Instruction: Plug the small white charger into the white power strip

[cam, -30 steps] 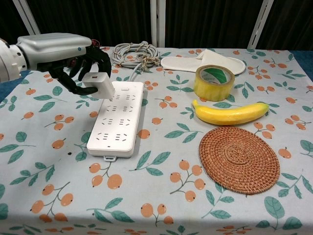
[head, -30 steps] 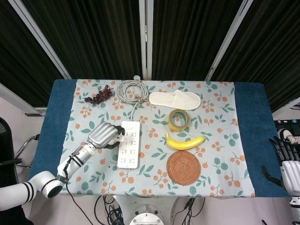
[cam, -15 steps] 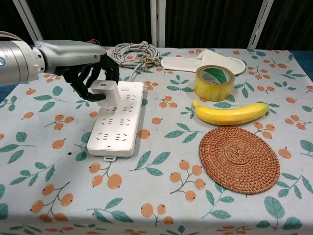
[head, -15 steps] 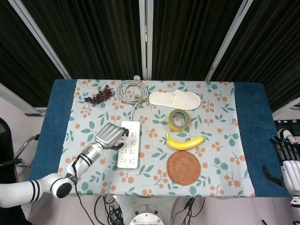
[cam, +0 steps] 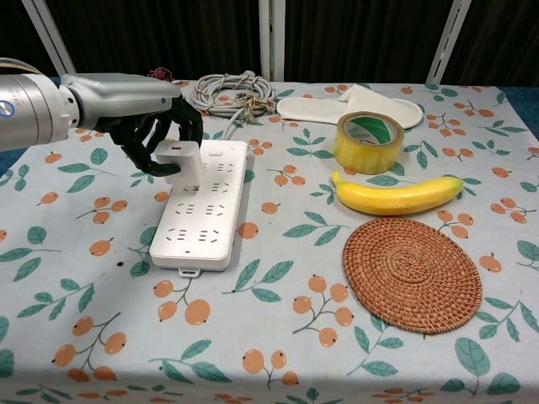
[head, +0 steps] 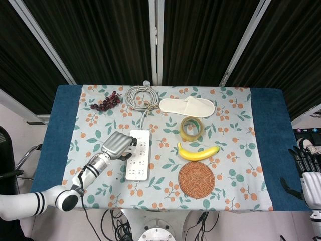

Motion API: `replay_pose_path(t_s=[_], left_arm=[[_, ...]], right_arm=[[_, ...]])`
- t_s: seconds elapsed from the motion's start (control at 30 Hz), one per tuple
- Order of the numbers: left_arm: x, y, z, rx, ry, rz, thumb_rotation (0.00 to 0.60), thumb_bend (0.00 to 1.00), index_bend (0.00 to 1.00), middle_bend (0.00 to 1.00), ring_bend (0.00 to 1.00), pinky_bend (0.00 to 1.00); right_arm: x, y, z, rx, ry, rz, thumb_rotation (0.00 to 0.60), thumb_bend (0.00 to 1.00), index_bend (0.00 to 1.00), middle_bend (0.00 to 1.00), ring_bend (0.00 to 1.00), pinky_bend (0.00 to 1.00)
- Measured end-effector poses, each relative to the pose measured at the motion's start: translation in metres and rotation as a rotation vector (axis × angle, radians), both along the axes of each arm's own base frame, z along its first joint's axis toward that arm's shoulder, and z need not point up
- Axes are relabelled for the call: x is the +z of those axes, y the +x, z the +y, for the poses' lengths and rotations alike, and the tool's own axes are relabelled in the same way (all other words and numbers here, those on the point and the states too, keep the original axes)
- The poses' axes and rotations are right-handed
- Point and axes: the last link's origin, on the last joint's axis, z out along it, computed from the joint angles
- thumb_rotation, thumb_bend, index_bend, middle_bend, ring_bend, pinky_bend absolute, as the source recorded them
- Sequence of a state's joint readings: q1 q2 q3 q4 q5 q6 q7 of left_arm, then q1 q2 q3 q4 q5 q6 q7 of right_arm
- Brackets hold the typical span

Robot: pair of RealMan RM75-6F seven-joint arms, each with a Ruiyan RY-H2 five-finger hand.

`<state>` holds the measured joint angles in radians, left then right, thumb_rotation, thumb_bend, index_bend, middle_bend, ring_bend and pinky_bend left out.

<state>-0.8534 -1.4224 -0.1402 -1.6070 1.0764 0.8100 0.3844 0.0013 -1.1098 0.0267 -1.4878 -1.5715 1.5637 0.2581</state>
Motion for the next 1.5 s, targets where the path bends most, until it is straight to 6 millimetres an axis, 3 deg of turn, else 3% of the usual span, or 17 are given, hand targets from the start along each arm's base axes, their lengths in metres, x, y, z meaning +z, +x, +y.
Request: replay_pose_path(t_s=[0.5,1.5], left_arm=[[-0.004,-0.004,0.0,0.004,-0.009,0.019,0.6,0.42,0.64,0.73,0.6,0.64],[-0.02,-0.014,-0.009,-0.031,0.01,0.037,0.6,0.42,0.74,0.82,0.64,0.64]], right_arm=[[0.0,0.0,0.0,-0.002,-0.001,0.0,0.6,0.27,0.0,0.0,0.0,0.0],[0.002,-0.002,0.003,-0.008,-0.014,-0.001,0.6,0.27,0.0,0.0,0.0,0.0]])
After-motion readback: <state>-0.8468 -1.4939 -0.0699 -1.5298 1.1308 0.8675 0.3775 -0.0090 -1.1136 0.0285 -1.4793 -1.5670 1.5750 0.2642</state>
